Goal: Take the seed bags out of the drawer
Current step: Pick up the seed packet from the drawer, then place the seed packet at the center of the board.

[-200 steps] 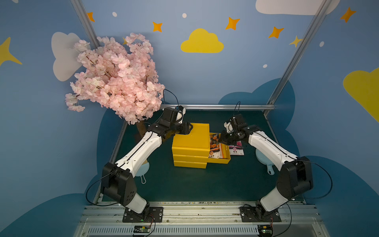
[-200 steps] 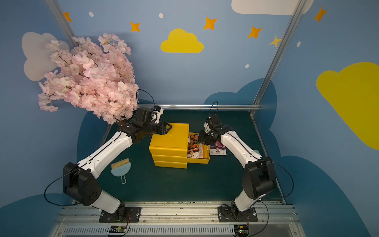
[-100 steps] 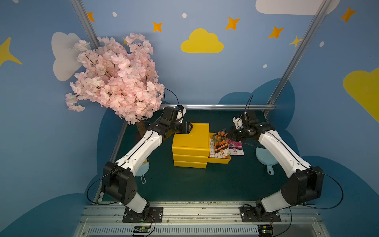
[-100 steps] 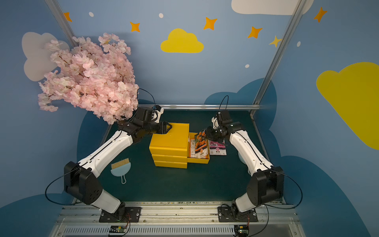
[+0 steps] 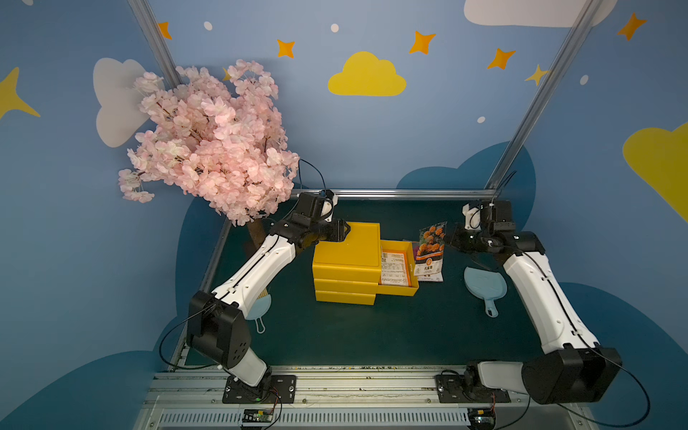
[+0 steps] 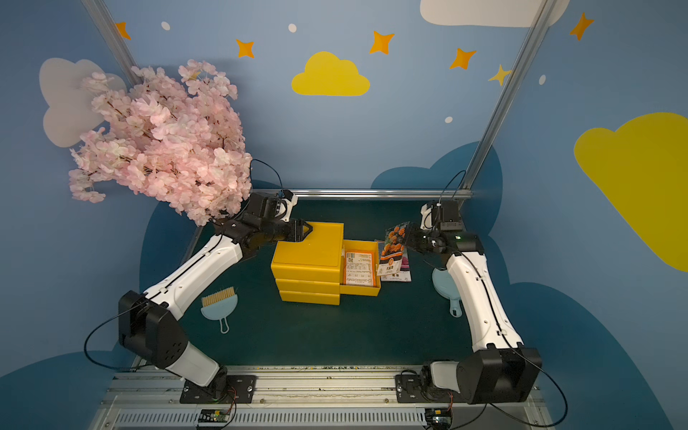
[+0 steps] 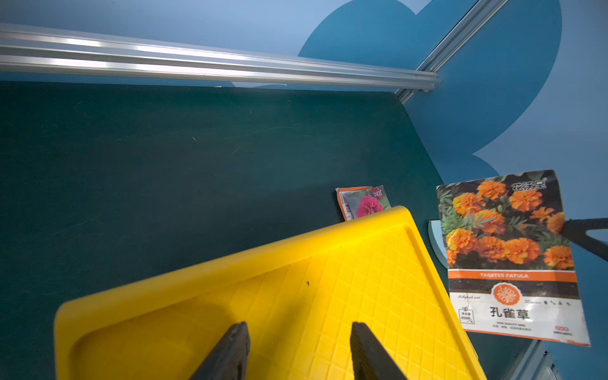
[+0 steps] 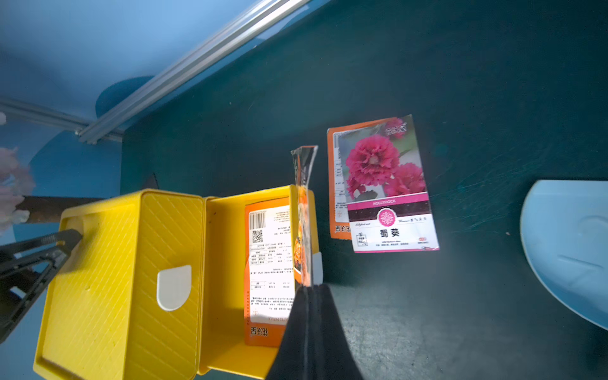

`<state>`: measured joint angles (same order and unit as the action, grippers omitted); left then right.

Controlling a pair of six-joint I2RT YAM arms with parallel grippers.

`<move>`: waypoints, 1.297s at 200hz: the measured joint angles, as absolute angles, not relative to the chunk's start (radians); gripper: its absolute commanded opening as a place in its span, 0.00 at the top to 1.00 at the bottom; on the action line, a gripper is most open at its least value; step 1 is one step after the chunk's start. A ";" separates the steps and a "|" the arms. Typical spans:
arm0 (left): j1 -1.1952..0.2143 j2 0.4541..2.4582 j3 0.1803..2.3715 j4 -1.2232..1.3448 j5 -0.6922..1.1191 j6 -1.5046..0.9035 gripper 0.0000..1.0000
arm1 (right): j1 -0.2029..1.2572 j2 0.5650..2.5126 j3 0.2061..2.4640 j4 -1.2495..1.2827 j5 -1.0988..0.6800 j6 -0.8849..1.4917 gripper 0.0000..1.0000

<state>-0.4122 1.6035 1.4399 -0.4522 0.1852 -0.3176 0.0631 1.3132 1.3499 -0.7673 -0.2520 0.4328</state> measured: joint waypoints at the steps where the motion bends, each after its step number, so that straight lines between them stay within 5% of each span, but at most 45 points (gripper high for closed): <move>1: -0.412 1.604 1.440 -0.453 0.185 -0.318 0.45 | 0.061 1.313 1.350 -0.767 -0.253 0.433 1.00; 48: -0.412 1.602 1.440 -0.453 0.186 -0.318 0.45 | -0.064 1.320 1.350 -0.753 -0.282 0.419 1.00; 141: -0.413 1.586 1.427 -0.461 0.188 -0.318 0.45 | -0.049 1.672 1.333 -0.710 -0.383 0.336 1.00; 208: -0.415 1.584 1.422 -0.455 0.188 -0.318 0.45 | -0.023 1.768 1.409 -0.746 -0.268 0.262 1.00; 240: -0.415 1.584 1.422 -0.455 0.188 -0.318 0.45 | -0.004 1.768 1.429 -0.780 -0.142 0.244 0.68; 259: -0.415 1.584 1.421 -0.454 0.188 -0.318 0.45 | 0.023 1.768 1.443 -0.804 -0.079 0.244 0.61</move>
